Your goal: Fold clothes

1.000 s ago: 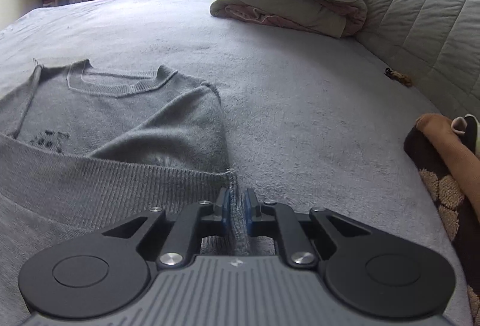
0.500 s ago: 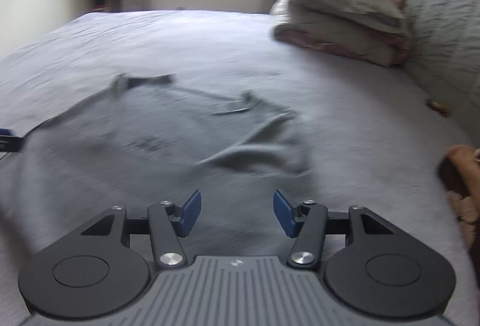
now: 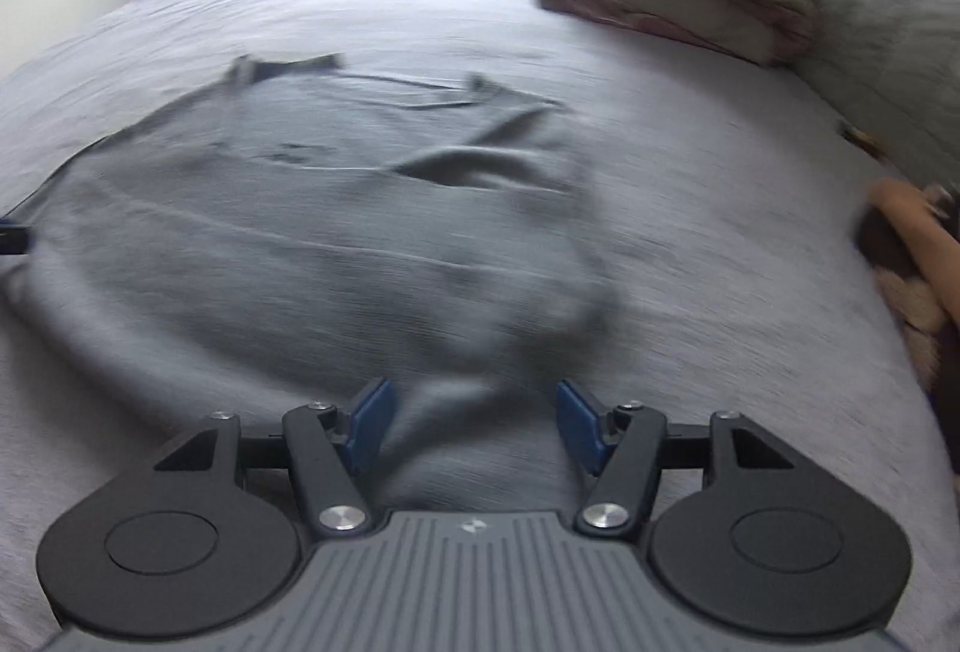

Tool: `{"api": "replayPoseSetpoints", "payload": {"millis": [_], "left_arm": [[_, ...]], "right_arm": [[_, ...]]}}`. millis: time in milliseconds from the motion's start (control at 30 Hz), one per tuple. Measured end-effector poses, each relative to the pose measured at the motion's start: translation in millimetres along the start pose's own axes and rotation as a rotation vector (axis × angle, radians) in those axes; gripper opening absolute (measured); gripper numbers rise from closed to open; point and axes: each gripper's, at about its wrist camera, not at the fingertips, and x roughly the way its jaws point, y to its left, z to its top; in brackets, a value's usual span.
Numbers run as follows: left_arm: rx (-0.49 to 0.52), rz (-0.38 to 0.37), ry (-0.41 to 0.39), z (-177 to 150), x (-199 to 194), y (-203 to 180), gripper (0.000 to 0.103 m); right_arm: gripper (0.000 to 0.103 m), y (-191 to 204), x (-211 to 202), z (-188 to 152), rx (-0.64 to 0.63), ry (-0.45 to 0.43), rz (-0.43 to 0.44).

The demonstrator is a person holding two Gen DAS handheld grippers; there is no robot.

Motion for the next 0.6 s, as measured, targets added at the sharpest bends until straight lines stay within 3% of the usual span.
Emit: {"api": "replayPoseSetpoints", "payload": {"millis": [133,267,433,600], "left_arm": [[0.053,-0.061,-0.034,1,-13,-24,0.059],[0.085,-0.091,-0.005,-4,-4,-47,0.060],[0.096,-0.070,0.047,-16,18,-48,0.063],[0.078,-0.053,0.046,-17,13,-31,0.064]], "right_arm": [[0.064,6,-6,-1,0.009,-0.033,0.009],[0.064,48,-17,0,-0.064,-0.097,0.142],[0.064,94,-6,-8,-0.195,-0.053,0.197],[0.074,76,0,-8,-0.138,-0.027,0.196]]}}
